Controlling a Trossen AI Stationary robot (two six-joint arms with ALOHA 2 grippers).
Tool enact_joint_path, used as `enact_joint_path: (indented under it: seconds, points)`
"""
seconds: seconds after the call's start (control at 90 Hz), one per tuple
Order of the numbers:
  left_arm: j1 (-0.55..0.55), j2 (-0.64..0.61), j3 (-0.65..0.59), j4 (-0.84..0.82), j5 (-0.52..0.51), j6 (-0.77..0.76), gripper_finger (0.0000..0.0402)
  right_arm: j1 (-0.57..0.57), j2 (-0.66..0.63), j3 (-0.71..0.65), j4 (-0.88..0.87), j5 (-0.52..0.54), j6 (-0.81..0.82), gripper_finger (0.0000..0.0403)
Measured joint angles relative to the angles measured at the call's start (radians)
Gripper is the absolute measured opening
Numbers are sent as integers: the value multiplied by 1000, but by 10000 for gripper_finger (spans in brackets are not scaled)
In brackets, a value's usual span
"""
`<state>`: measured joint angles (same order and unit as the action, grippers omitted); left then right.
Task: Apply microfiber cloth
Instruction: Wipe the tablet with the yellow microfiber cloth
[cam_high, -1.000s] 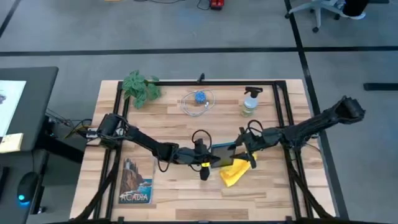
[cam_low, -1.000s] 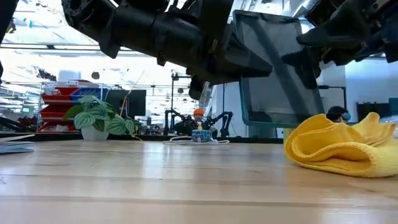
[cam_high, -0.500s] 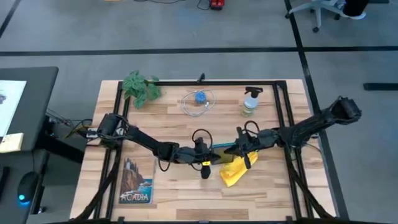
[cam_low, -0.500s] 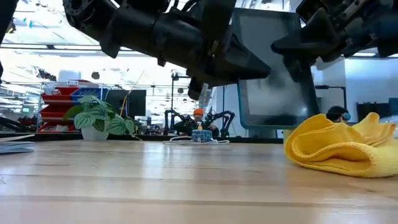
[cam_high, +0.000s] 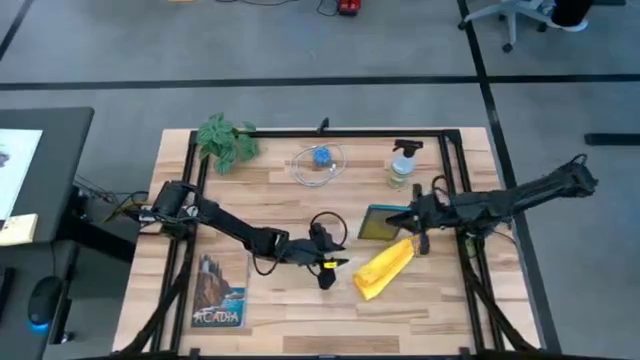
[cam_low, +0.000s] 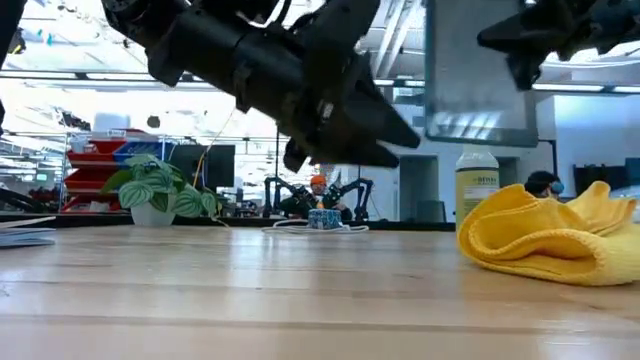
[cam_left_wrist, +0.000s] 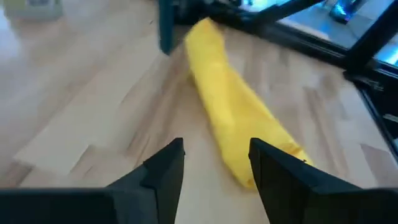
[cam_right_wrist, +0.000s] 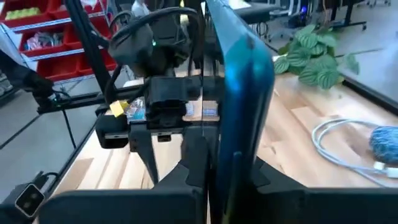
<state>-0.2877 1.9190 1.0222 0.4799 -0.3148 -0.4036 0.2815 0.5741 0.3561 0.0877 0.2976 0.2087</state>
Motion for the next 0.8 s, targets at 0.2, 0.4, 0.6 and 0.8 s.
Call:
enact_joint_path:
  seconds: [0.2,0.4,0.6,0.8]
  points:
    - [-6,13,74,58,104,216,162,20,-146,0,-205,49,52,14]
    - [-2,102,222,50,213,407,180,20,-177,0,-240,70,71,14]
    - [-1,280,486,-155,216,522,219,20,-176,0,-240,70,71,14]
    - [1,427,757,-466,97,518,229,20,-176,0,-246,69,71,14]
